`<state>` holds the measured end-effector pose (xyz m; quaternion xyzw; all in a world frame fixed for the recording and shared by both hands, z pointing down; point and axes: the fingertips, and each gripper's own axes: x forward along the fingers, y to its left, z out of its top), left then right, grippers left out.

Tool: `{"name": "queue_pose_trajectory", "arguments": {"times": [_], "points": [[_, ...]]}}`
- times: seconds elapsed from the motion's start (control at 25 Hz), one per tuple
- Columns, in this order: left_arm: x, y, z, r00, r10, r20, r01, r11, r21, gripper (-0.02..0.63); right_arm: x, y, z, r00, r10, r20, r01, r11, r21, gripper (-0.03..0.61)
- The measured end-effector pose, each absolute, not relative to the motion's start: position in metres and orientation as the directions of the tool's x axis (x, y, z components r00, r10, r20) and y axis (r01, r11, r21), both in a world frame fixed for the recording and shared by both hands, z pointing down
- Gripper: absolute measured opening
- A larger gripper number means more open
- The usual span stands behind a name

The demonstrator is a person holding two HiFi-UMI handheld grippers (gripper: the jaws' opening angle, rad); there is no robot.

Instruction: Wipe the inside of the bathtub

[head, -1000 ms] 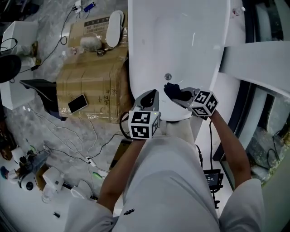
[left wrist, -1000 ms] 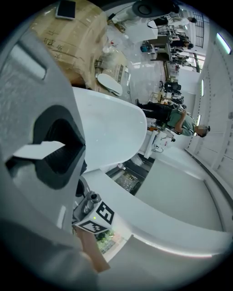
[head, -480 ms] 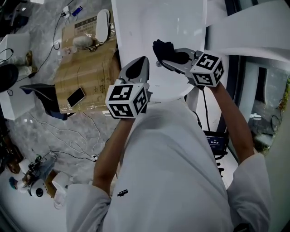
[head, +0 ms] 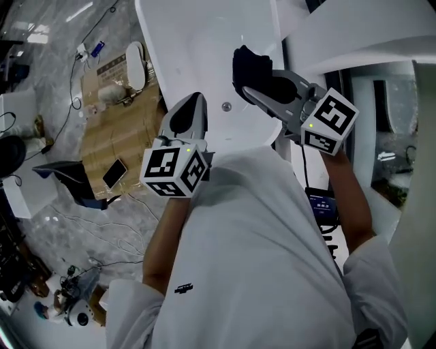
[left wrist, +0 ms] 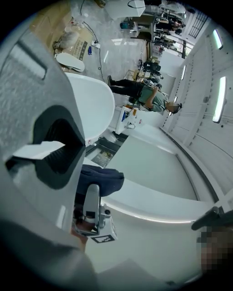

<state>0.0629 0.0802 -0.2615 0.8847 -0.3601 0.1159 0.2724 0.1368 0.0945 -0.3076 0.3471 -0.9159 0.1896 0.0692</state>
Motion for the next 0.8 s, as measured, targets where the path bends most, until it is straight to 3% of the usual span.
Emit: {"name": "queue_pose_trajectory", "arguments": {"times": [0.44,0.8], "points": [[0.073,0.090,-0.278,0.737,-0.551,0.392,-0.675,-0.632,0.381,-0.003,0.130,0.110,-0.308,-0.747,-0.603,0.281,-0.665,0.671,-0.329,0.048],[0.041,0.117,-0.272,0.706,-0.569,0.421,-0.708,-0.559,0.431,-0.002,0.094,0.123,-0.310,-0.751,-0.585,0.307,-0.661,0.663,-0.353,0.048]]}}
